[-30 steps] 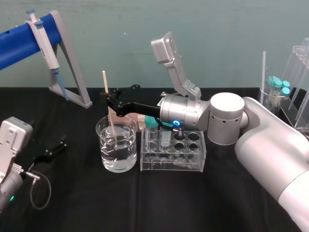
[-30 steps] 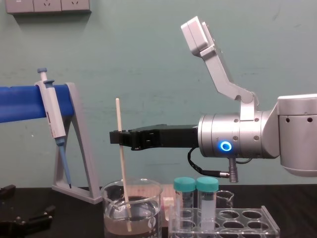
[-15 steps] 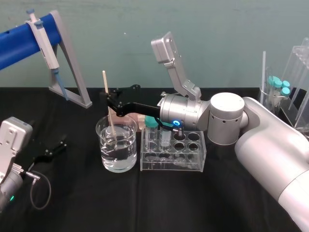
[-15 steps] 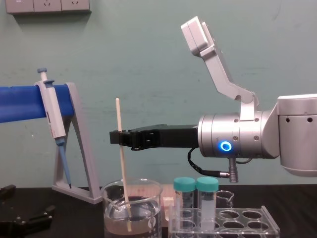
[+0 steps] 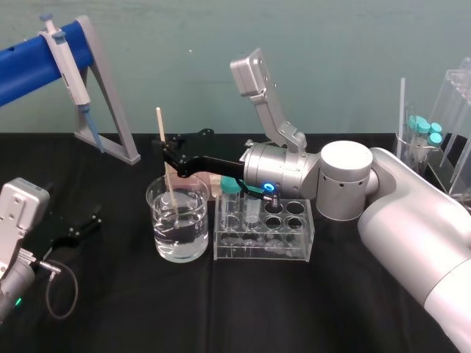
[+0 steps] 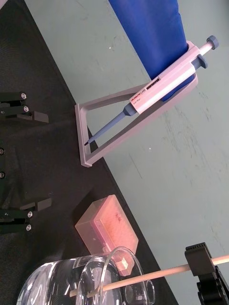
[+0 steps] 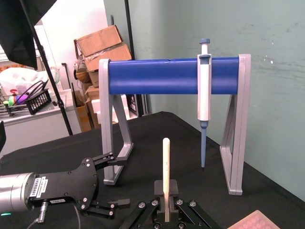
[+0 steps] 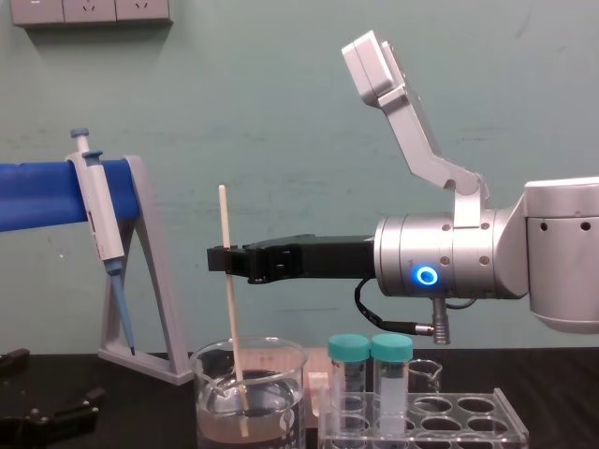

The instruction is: Hold the thermometer with one hand and immerse one end into the beaker, then reinsert it into the test tube rack.

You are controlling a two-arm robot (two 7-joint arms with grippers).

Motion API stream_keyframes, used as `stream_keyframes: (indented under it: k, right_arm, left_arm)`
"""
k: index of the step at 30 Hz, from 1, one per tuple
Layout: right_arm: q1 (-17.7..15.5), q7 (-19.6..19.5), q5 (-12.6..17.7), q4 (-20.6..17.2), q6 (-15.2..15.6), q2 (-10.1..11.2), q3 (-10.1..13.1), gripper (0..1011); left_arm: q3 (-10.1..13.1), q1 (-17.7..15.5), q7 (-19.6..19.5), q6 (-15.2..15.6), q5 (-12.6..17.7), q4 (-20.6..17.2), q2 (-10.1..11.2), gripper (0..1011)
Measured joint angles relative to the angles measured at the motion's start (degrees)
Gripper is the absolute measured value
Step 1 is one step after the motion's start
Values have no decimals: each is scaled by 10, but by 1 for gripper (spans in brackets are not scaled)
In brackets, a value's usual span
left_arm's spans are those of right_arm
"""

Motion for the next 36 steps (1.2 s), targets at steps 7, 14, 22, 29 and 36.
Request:
stream_keyframes:
  k: [7,14,22,29,36]
  right_arm:
    - [0,0,0,0,0,0,0,47]
    - [0,0,0,0,0,0,0,47]
    - [0,0,0,0,0,0,0,47]
    - [0,0,0,0,0,0,0,47]
    - [0,0,0,0,0,0,0,47]
  left_arm:
    - [0,0,0,0,0,0,0,1004]
    - [0,0,0,0,0,0,0,1004]
    - [0,0,0,0,0,0,0,1004]
    - [0,0,0,0,0,0,0,1004]
    - [0,0,0,0,0,0,0,1004]
